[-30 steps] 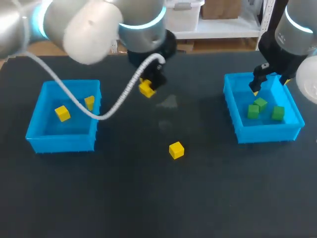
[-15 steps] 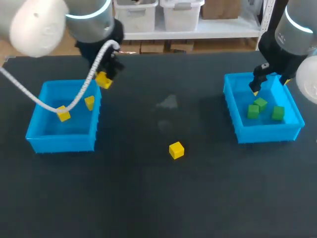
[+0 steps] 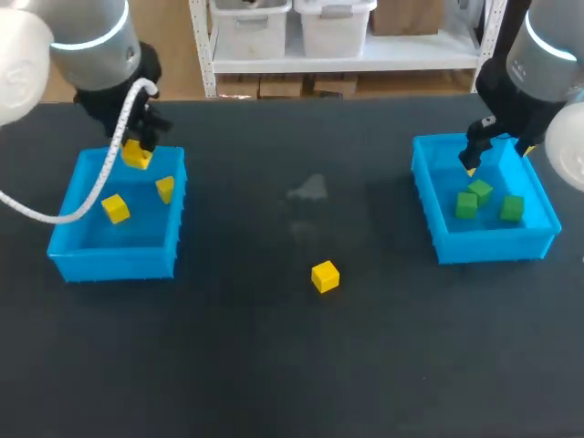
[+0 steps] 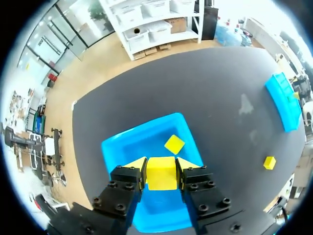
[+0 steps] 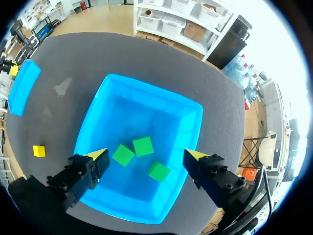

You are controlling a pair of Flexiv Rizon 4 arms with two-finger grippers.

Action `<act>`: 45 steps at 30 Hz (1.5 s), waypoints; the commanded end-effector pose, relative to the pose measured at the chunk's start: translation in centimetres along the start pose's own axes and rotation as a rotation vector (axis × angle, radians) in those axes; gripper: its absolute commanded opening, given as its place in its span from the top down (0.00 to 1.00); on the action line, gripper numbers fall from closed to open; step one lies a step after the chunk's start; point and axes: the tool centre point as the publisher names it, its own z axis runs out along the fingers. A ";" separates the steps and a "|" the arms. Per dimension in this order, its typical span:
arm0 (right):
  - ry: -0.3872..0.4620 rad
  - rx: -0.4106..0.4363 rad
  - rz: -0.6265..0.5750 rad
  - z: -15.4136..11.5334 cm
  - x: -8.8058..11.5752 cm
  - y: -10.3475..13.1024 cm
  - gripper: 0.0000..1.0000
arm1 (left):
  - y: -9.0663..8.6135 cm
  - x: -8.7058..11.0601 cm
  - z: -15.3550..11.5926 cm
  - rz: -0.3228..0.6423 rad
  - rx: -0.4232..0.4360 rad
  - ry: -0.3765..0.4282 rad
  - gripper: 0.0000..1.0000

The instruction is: Put the green cubes in the right bin and the yellow cubes in the left bin.

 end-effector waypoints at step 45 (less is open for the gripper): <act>-0.003 0.002 0.001 0.0 0.1 0.0 0.00 | -25.6 0.6 -1.2 0.774 0.252 0.025 0.00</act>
